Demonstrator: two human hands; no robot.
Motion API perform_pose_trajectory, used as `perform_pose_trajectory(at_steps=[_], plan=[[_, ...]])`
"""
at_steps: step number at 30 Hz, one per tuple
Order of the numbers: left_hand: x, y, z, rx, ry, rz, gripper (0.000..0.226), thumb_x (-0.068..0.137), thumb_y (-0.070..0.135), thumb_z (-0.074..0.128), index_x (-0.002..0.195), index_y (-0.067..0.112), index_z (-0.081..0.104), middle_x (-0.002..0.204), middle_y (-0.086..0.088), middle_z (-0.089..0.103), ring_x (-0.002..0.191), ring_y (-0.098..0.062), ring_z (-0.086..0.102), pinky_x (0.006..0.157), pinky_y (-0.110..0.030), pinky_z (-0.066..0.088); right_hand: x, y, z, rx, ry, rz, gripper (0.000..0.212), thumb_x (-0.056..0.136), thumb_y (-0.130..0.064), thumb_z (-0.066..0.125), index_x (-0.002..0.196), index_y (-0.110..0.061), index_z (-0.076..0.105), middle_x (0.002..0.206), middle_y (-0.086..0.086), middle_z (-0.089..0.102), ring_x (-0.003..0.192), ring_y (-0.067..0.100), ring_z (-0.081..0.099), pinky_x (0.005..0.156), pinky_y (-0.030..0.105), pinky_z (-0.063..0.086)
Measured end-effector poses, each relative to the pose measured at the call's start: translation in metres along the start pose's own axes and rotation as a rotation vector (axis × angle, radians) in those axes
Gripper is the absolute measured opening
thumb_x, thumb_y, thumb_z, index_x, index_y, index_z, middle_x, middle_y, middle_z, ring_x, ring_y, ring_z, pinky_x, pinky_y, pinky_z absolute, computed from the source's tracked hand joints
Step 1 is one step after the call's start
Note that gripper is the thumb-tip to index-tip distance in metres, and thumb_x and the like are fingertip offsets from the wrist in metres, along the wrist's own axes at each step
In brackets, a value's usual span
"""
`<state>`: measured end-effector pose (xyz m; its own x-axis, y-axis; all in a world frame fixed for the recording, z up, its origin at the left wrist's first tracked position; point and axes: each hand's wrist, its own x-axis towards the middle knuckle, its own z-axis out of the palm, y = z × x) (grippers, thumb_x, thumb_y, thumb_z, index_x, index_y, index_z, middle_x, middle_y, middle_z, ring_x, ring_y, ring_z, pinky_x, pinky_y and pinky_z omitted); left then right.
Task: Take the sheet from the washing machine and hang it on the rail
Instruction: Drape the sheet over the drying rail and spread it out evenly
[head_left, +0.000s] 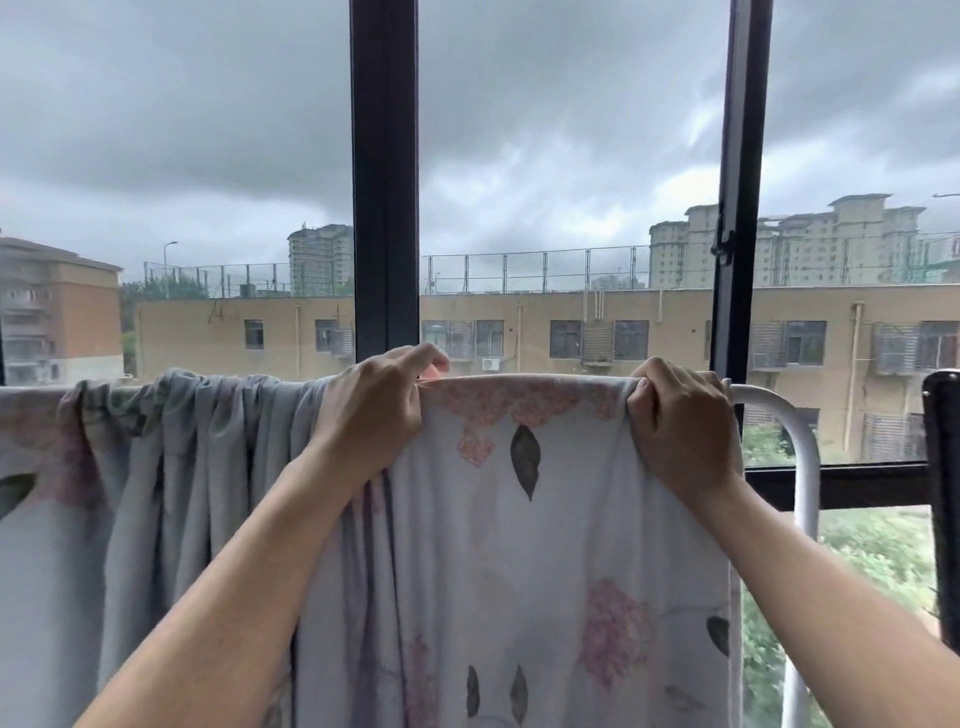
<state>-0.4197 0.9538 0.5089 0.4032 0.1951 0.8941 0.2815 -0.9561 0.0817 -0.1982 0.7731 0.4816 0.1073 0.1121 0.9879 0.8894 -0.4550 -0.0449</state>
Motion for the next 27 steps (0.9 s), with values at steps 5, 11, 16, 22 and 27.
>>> perform_pose_trajectory(at_steps=[5, 11, 16, 22, 27], plan=[[0.008, 0.012, 0.001, 0.069, -0.126, -0.057, 0.033, 0.083, 0.02, 0.035, 0.094, 0.027, 0.065, 0.105, 0.011, 0.065, 0.103, -0.017, 0.054, 0.073, -0.032, 0.039, 0.001, -0.001, 0.002, -0.015, -0.017, 0.03, 0.026, 0.087, -0.024, 0.033, 0.073, -0.011, 0.051, 0.066, 0.006, 0.058, 0.06, 0.025, 0.048, 0.075, 0.04, 0.042], [0.026, 0.055, 0.012, 0.085, -0.268, 0.099, 0.042, 0.089, 0.058, 0.041, 0.115, 0.03, 0.058, 0.1, 0.008, 0.068, 0.093, -0.018, 0.063, 0.078, -0.031, 0.046, 0.001, -0.005, 0.008, -0.047, -0.019, 0.045, 0.027, 0.086, -0.024, 0.033, 0.074, -0.012, 0.053, 0.065, 0.004, 0.059, 0.061, 0.026, 0.052, 0.071, 0.034, 0.036], [0.031, 0.056, 0.021, -0.042, -0.233, 0.081, 0.036, 0.094, 0.031, 0.051, 0.061, 0.016, 0.046, 0.051, 0.005, 0.041, 0.059, -0.027, 0.052, 0.055, -0.031, 0.04, 0.003, 0.005, 0.001, 0.007, -0.101, -0.024, 0.025, 0.088, -0.025, 0.033, 0.079, -0.014, 0.055, 0.069, 0.001, 0.061, 0.065, 0.026, 0.056, 0.073, 0.034, 0.04], [0.035, 0.041, 0.025, -0.118, -0.128, -0.019, 0.029, 0.088, 0.013, 0.049, 0.061, 0.014, 0.039, 0.055, -0.002, 0.047, 0.058, -0.03, 0.051, 0.055, -0.032, 0.037, 0.001, 0.011, -0.017, 0.103, -0.107, 0.084, 0.04, 0.088, -0.034, 0.027, 0.09, -0.013, 0.061, 0.087, 0.005, 0.067, 0.085, 0.028, 0.057, 0.078, 0.033, 0.039], [0.042, 0.042, 0.025, -0.173, -0.037, -0.144, 0.037, 0.086, 0.009, 0.049, 0.055, 0.015, 0.03, 0.058, -0.005, 0.044, 0.063, -0.027, 0.043, 0.057, -0.03, 0.024, 0.008, 0.013, -0.027, -0.05, -0.289, 0.124, 0.052, 0.086, -0.04, 0.017, 0.089, -0.011, 0.06, 0.092, 0.012, 0.066, 0.093, 0.034, 0.055, 0.078, 0.037, 0.04]])
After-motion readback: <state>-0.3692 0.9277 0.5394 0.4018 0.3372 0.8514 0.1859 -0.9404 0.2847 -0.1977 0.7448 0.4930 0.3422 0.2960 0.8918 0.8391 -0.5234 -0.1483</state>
